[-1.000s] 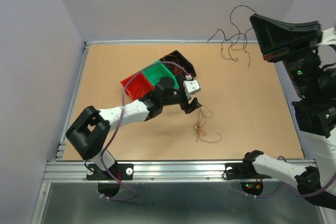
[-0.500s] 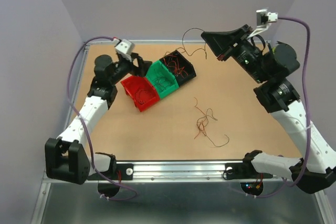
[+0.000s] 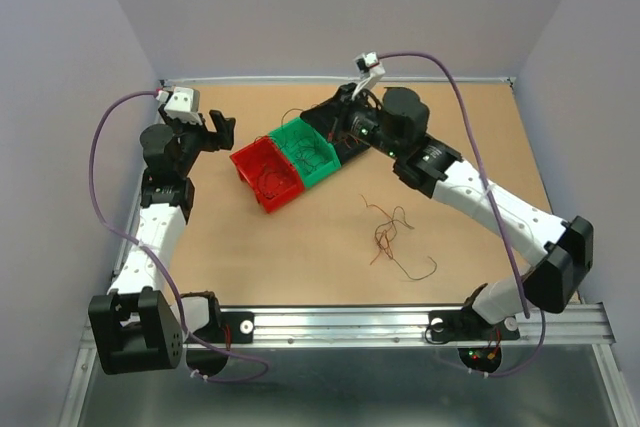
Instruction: Untangle the cables
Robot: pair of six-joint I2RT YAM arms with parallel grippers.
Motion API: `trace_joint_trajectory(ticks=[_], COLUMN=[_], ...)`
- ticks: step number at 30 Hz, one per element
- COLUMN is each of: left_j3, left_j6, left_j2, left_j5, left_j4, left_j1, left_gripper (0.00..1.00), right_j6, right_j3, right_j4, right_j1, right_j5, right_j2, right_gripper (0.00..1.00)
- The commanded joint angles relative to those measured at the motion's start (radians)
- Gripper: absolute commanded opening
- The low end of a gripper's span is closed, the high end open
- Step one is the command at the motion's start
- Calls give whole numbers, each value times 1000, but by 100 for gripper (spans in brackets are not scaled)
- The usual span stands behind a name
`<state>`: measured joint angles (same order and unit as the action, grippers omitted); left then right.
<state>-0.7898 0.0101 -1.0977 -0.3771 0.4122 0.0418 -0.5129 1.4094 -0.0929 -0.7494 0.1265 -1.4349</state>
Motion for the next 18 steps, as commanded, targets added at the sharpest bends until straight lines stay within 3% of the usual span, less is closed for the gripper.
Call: trace_joint_trajectory(ticks=[1,8,18], left_j3=[12,47,70], left_j6=[16,11,5], left_j2=[-5,-14,-5], left_j5=[32,115,112], left_j4=[54,123,151], left_j1=[32,32,32], left_gripper=[92,92,92], right_j6=[56,112,217], right_j3=[20,74,212], right_j4=[-87,-97,-97], right_j1=[-57,-74,-90], right_j5=[-105,-189,-237], right_j2=[-77,-258,-554], right_gripper=[1,0,1])
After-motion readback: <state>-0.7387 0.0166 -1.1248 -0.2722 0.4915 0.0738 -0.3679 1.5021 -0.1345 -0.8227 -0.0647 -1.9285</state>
